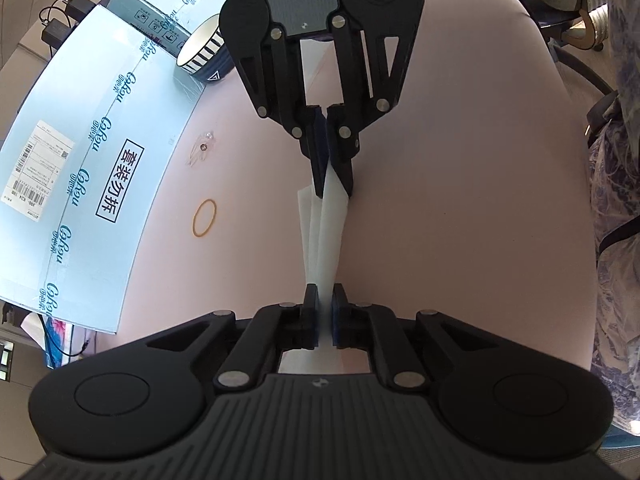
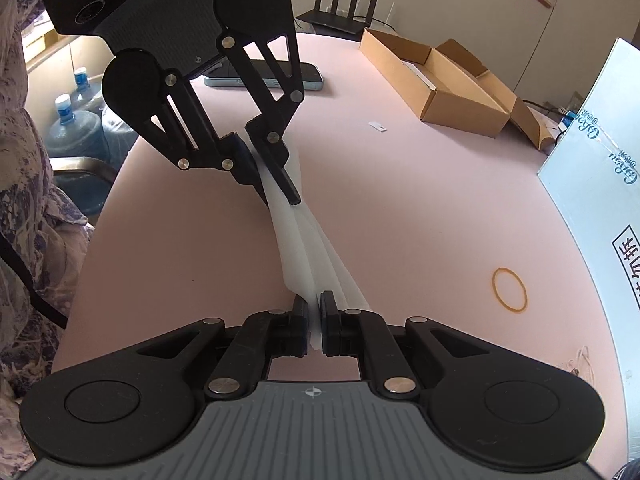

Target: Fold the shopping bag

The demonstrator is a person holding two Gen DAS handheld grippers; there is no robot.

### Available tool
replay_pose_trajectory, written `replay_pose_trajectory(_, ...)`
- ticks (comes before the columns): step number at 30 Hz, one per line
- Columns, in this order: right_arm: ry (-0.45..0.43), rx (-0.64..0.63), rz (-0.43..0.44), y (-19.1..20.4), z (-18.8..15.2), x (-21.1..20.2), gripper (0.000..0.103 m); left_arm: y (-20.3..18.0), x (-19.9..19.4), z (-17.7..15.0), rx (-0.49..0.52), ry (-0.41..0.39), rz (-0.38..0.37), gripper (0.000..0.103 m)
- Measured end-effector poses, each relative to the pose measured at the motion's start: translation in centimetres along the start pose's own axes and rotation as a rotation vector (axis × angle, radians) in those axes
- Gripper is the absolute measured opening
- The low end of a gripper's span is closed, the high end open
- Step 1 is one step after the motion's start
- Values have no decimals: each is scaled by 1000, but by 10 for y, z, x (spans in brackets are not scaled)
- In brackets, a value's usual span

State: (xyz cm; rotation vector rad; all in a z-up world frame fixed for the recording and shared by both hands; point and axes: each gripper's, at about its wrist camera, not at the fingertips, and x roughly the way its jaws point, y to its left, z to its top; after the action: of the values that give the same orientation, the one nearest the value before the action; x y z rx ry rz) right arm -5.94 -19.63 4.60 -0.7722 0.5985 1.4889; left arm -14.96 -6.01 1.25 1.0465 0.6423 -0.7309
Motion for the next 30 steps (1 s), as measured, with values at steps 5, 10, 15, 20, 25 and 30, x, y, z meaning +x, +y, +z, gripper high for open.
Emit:
replay_pose_trajectory(5,-5,163,150,-33,10,8,6,20,-10,-9,-266,-5,-166,6)
replay_pose_trajectory(10,2,353,324,-82,15,33,6,60,1,-38,-601,3,-387,6)
replay_pose_trajectory(15,19,542,486,-116,8,49,5,85,16,-70,-868,-13,-548,7)
replay_pose_trajectory(20,-4,663,576,-121,-11,46,5,95,32,-101,-1121,8,-707,7)
replay_pose_trajectory(25,-79,697,538,-103,-28,19,11,100,50,-128,-1348,43,-852,6)
replay_pose_trajectory(30,-266,787,447,-98,-47,-9,22,100,50,-123,-1348,56,-854,5)
